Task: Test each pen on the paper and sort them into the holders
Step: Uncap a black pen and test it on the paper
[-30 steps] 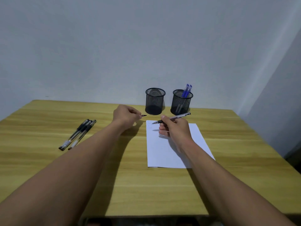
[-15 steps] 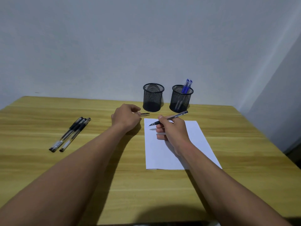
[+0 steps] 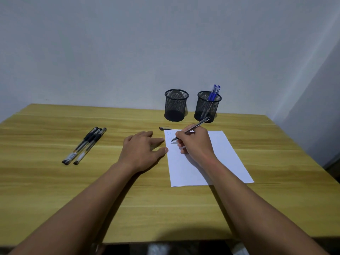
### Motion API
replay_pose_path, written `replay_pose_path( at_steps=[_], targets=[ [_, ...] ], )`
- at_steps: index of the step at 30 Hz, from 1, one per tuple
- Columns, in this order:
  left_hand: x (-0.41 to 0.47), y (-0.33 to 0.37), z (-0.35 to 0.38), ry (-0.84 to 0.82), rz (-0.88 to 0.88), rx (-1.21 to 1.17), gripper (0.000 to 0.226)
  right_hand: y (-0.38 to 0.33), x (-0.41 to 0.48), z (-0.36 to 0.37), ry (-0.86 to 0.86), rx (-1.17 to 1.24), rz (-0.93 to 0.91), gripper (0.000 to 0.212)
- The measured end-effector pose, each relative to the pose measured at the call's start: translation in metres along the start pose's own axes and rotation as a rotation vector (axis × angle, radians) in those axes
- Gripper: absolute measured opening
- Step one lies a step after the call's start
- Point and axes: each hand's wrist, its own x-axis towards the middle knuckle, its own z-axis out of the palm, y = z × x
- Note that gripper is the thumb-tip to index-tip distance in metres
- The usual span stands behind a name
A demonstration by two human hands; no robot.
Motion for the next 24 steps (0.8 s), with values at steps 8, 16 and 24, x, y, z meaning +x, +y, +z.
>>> replay_pose_path(
  at_steps=[8, 16, 24],
  targets=[
    [0.0, -0.001, 0.004, -0.009, 0.013, 0.049, 0.049, 0.009, 0.002, 0.006, -0.05, -0.047, -0.036, 0.017],
    [-0.001, -0.002, 0.003, -0.014, 0.014, 0.054, 0.05, 0.011, 0.003, 0.01, 0.009, -0.142, -0.08, 0.016],
    [0.001, -0.004, 0.005, -0.008, 0.013, 0.055, 0.052, 0.011, 0.0, 0.006, 0.001, -0.177, -0.078, 0.015]
  ],
)
